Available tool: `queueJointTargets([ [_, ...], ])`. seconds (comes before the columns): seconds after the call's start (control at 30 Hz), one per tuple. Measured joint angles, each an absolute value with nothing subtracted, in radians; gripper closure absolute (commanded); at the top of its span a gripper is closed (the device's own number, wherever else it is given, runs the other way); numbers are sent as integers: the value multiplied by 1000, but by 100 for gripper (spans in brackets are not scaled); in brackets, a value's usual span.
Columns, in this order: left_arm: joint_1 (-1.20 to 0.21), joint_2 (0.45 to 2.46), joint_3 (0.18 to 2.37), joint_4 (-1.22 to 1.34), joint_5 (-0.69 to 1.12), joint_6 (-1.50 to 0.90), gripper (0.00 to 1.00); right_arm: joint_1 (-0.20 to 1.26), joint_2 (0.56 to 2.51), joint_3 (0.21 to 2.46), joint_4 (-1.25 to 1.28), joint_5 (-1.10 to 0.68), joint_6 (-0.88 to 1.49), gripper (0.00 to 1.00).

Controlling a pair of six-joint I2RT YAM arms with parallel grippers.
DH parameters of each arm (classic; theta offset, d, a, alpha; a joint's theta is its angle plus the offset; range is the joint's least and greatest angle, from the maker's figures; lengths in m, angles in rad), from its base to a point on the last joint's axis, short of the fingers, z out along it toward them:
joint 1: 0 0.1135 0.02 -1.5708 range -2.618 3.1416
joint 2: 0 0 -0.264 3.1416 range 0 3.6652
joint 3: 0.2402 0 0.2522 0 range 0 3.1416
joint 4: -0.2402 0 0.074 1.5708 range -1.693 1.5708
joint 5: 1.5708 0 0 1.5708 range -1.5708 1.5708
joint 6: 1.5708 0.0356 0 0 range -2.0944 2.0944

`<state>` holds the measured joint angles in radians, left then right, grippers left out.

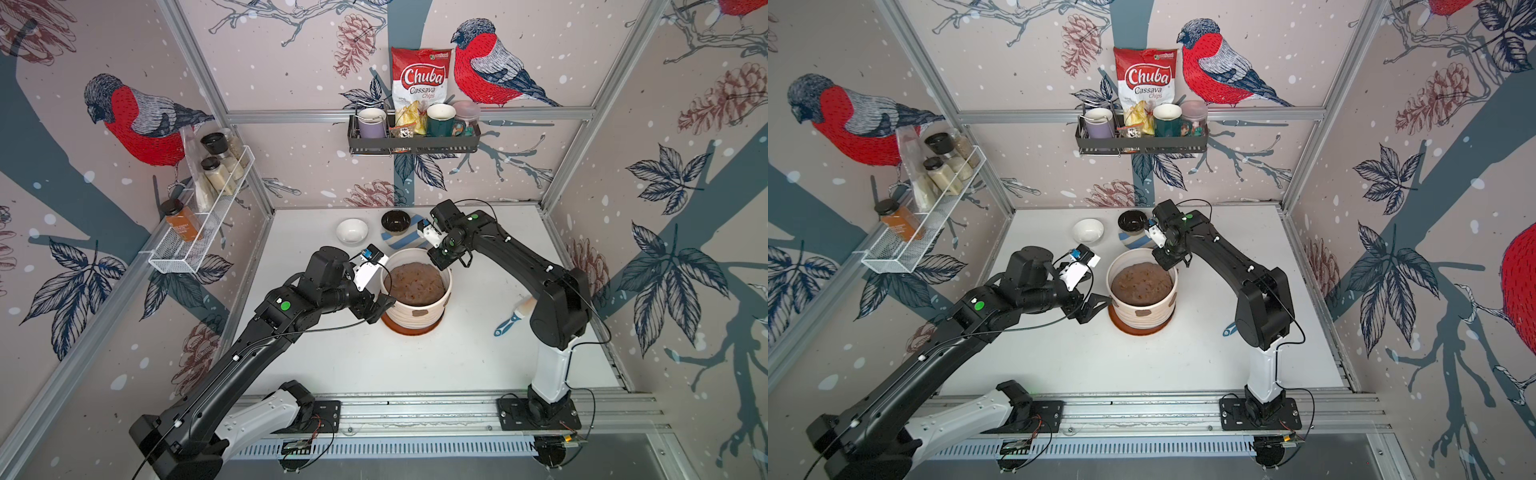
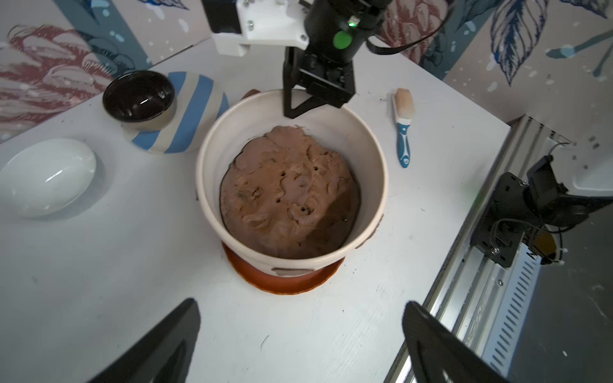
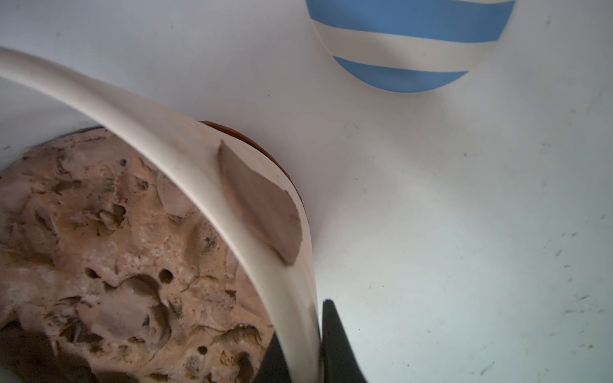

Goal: Scrub the dried mud off the ceramic pot
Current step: Move the pot to the center of the board.

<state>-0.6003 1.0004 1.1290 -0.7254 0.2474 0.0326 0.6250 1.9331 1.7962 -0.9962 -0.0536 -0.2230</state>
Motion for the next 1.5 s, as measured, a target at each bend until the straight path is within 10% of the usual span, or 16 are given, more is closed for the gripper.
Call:
queueJointTargets([
  [0.57,-449,815,1000,-812,44,-289,4,671,2187,2141,-1052,-56,-449,92],
  [0.93,-449,746,857,-785,0,-425,4,678,2288,2241,-960,-66,-540,74],
  [1.5,-449,700,857,-774,1,-444,4,652,2003,2168,-917,-128,-412,64],
])
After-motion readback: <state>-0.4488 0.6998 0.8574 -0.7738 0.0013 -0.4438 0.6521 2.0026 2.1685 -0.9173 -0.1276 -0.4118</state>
